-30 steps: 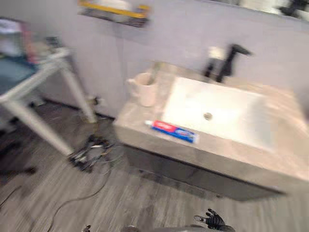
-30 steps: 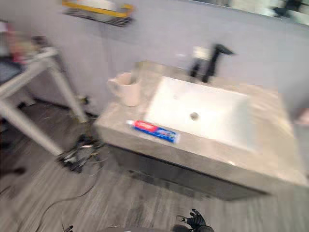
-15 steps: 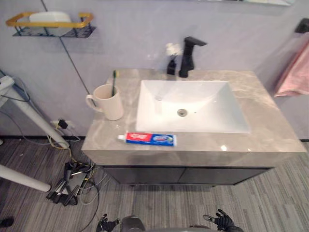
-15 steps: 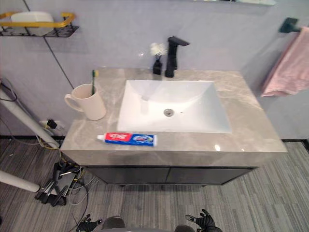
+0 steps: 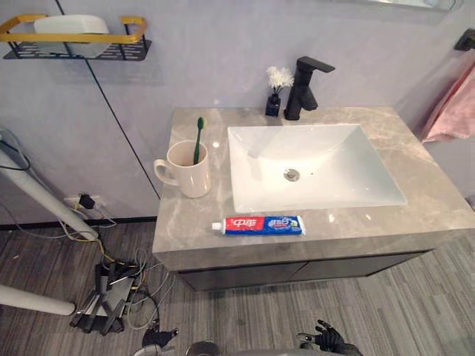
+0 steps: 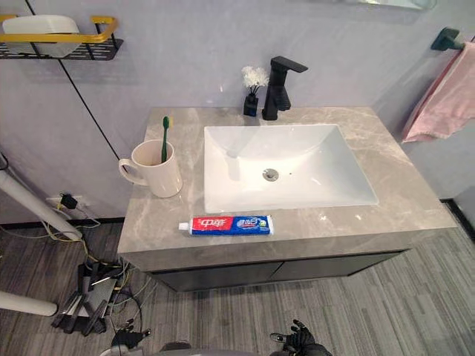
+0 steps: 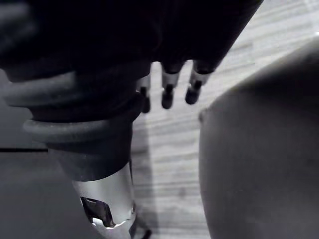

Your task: Organize washtable

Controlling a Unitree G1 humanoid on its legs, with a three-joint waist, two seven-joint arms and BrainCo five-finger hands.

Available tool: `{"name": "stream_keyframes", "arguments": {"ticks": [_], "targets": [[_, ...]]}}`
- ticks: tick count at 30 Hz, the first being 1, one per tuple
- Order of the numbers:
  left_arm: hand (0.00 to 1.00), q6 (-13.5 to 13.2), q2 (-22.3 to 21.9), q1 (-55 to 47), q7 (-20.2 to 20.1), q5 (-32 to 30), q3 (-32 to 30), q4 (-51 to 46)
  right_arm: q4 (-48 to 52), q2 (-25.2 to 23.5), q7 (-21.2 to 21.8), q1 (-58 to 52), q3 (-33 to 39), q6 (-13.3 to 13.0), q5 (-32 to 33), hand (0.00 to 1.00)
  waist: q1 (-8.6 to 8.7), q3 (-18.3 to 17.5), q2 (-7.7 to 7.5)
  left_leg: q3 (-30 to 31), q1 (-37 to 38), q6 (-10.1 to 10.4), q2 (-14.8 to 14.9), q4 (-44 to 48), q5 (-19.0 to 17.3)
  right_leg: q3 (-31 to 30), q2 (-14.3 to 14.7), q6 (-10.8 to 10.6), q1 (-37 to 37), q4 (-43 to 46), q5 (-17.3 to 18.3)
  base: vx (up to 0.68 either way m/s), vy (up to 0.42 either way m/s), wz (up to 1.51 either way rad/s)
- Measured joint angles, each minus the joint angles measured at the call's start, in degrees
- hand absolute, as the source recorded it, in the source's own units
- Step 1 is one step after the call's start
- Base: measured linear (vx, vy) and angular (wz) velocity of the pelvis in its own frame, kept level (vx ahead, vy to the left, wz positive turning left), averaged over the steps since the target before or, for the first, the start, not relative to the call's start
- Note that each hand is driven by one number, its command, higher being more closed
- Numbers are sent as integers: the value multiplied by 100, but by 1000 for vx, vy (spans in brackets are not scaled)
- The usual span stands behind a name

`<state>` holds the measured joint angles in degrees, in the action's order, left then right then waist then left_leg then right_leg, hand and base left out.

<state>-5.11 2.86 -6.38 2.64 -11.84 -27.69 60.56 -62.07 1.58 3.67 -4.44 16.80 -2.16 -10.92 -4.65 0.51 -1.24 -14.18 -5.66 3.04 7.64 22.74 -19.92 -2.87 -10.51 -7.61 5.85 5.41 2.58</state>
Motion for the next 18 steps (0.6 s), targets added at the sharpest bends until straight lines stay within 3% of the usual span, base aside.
{"name": "stream_keyframes", "arguments": {"ticks": [7,8,18], "targets": [[0,16,-261,-30,-21,99,-183,251,-307,405,-3,-37,358,-20,190,0,63,-131,240,340,663,205,5,-1214,642,148,158,-29,-285,-133,61,8,-124,3],[0,14,40,-151,-122,104,119,428,-614,456,-3,-166,136,-134,194,0,231,85,53,737,992,316,-82,-1794,948,291,138,-46,-549,-265,175,6,-39,7],[0,-88,15,-160,-128,278,388,456,-638,447,-105,-273,185,-197,441,0,232,76,121,925,1045,315,-85,-1813,951,545,122,-45,-740,-389,167,10,-2,10]]}}
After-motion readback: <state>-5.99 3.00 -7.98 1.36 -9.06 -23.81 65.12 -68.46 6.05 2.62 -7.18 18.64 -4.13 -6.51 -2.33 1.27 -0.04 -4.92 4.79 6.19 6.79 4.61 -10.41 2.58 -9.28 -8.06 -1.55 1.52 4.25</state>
